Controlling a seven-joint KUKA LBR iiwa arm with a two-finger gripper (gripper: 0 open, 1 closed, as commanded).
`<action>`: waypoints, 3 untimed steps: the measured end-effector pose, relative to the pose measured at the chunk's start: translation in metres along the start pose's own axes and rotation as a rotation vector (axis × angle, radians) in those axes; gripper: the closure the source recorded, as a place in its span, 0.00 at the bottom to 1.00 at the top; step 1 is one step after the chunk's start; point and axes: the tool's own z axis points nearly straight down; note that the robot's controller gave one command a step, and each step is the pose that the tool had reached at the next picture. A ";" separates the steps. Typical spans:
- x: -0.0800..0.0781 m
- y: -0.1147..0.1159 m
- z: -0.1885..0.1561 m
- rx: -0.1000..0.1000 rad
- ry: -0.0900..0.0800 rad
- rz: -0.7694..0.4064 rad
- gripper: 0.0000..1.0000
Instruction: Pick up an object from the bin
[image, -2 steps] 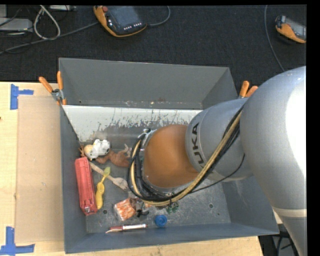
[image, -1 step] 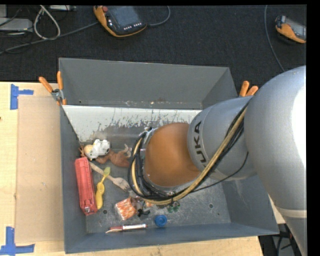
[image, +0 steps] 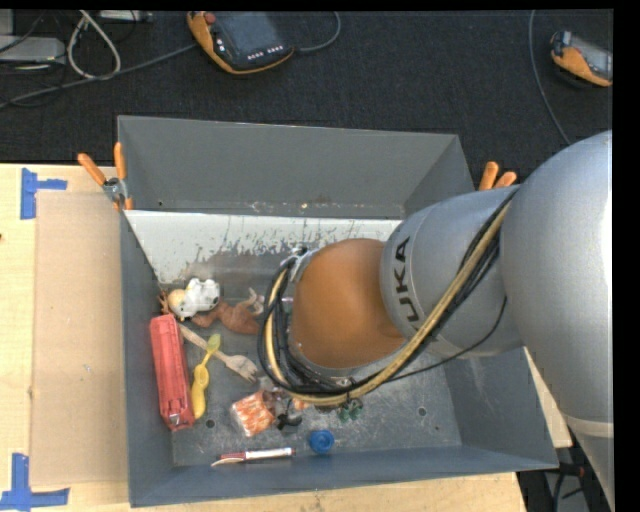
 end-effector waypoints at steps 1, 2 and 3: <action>0.001 0.001 -0.021 -0.001 0.004 0.001 1.00; 0.001 0.001 -0.051 0.000 0.001 0.001 1.00; 0.001 0.002 -0.083 -0.001 0.005 0.004 1.00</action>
Offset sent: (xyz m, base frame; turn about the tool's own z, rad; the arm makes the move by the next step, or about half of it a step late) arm -0.0013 -0.0002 0.0276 0.0006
